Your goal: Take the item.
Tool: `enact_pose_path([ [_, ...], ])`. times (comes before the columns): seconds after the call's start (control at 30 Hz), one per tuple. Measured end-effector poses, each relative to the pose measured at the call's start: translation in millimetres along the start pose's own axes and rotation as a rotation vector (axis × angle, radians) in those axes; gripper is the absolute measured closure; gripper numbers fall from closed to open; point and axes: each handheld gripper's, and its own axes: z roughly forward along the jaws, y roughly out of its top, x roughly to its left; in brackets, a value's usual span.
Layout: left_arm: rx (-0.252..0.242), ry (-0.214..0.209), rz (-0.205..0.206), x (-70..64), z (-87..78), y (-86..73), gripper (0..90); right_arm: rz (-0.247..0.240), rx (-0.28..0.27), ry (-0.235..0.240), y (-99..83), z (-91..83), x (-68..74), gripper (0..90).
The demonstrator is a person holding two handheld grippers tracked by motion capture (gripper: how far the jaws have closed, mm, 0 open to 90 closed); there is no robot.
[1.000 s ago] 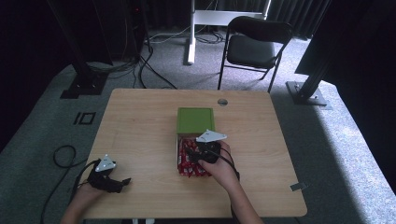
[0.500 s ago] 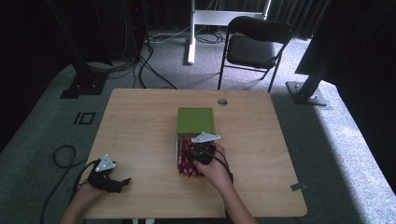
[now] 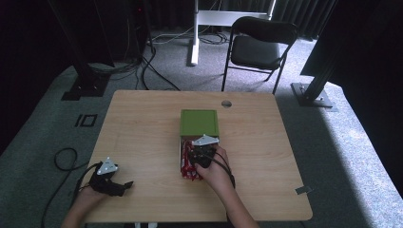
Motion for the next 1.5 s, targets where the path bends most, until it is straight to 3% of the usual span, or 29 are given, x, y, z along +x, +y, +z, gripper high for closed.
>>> enact_pose_path([
  [0.2, 0.000, 0.000, 0.000, 0.0, 0.0, 0.0, 1.5, 0.002, 0.026, -0.010, 2.7, 4.7, 0.6, 63.4],
  [0.33, 0.000, 0.001, 0.002, 0.1, 0.0, 0.0, 1.6, -0.022, 0.057, -0.051, 5.9, 6.4, 2.6, 75.0],
  [0.5, 0.000, 0.000, 0.000, 0.0, 0.0, 0.0, 1.6, 0.030, 0.016, -0.030, 5.0, 2.1, -3.2, 80.8],
  [0.83, 0.000, 0.000, 0.000, 0.1, 0.0, 0.0, 1.5, 0.062, -0.045, 0.001, 5.4, -12.7, -9.3, 85.7],
  [1.2, -0.001, 0.000, 0.001, 0.1, 0.1, 0.0, 1.5, 0.052, -0.110, 0.041, 9.1, -35.4, -7.8, 86.7],
  [1.43, 0.000, -0.001, -0.001, 0.0, 0.0, 0.0, 1.6, 0.074, -0.160, 0.046, 8.1, -51.0, -9.3, 86.7],
  [1.5, 0.000, -0.001, -0.001, 0.0, 0.0, 0.0, 1.5, 0.062, -0.146, 0.043, 7.8, -54.7, -8.7, 86.8],
])
